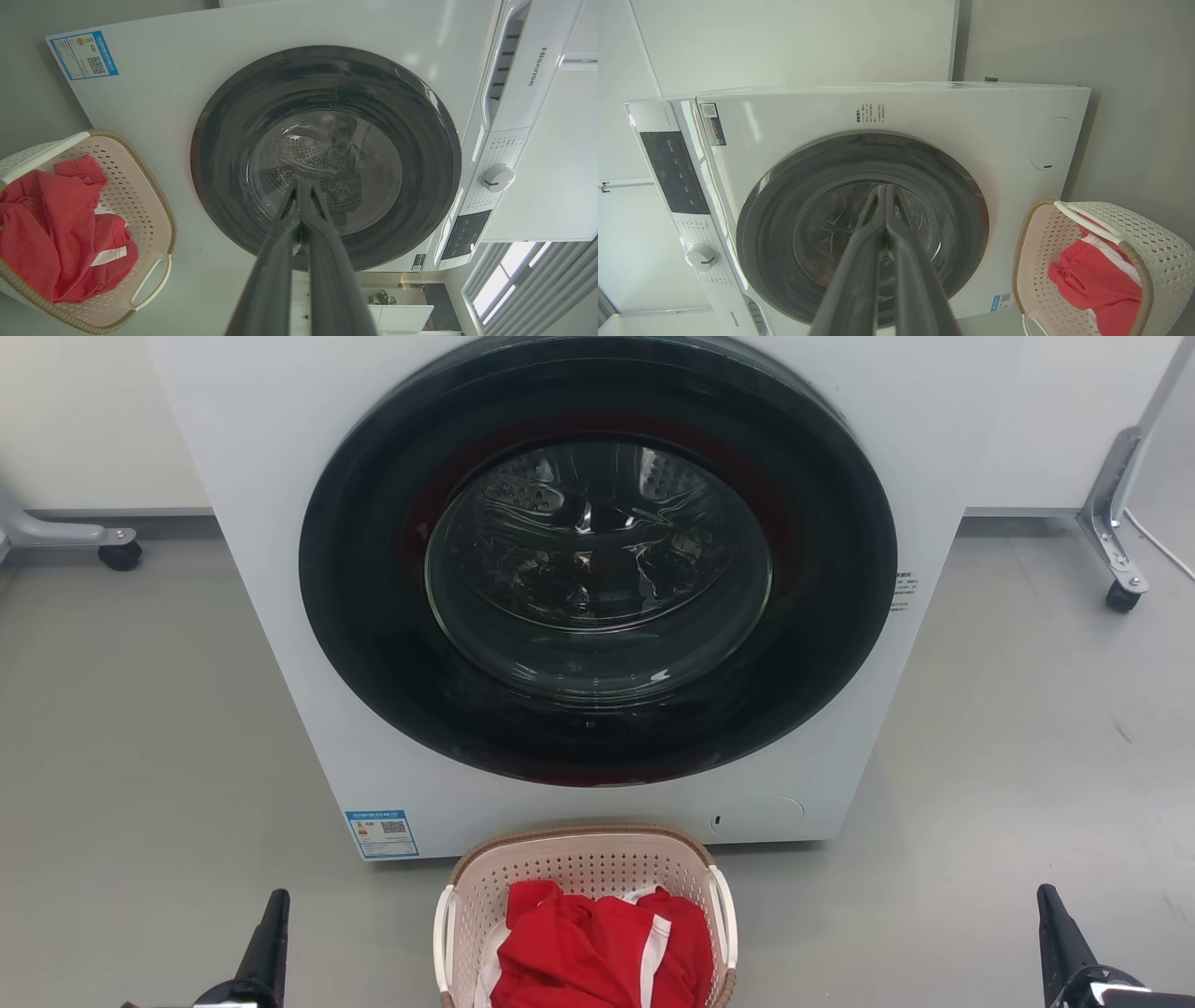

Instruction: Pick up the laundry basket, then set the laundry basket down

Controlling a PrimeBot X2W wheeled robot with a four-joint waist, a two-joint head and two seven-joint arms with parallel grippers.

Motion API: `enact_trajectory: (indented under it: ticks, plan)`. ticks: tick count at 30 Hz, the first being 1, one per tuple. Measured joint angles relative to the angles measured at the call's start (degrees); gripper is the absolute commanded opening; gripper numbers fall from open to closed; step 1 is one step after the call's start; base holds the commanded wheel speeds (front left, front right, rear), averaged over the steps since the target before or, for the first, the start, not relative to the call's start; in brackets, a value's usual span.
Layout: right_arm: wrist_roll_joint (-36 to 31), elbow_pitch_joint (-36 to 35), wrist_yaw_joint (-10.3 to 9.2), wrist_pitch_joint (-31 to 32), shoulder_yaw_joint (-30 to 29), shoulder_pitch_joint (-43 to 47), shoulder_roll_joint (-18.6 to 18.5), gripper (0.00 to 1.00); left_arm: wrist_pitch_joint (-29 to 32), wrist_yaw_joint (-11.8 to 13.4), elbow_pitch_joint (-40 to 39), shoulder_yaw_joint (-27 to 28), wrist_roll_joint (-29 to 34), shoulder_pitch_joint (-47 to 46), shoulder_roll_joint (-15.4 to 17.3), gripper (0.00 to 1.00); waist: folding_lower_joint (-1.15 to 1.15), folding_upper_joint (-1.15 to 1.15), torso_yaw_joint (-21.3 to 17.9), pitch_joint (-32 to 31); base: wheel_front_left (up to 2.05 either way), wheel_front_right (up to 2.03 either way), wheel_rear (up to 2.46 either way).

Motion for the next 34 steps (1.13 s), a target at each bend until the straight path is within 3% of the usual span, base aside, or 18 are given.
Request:
enact_trajectory:
  ticks: [34]
  plan:
    - [0.0, 0.0, 0.00, 0.0, 0.0, 0.0, 0.0, 0.00, 0.0, 0.0, 0.0, 0.0, 0.0, 0.0, 0.0, 0.00, 0.00, 0.00, 0.0, 0.0, 0.00, 0.00, 0.00]
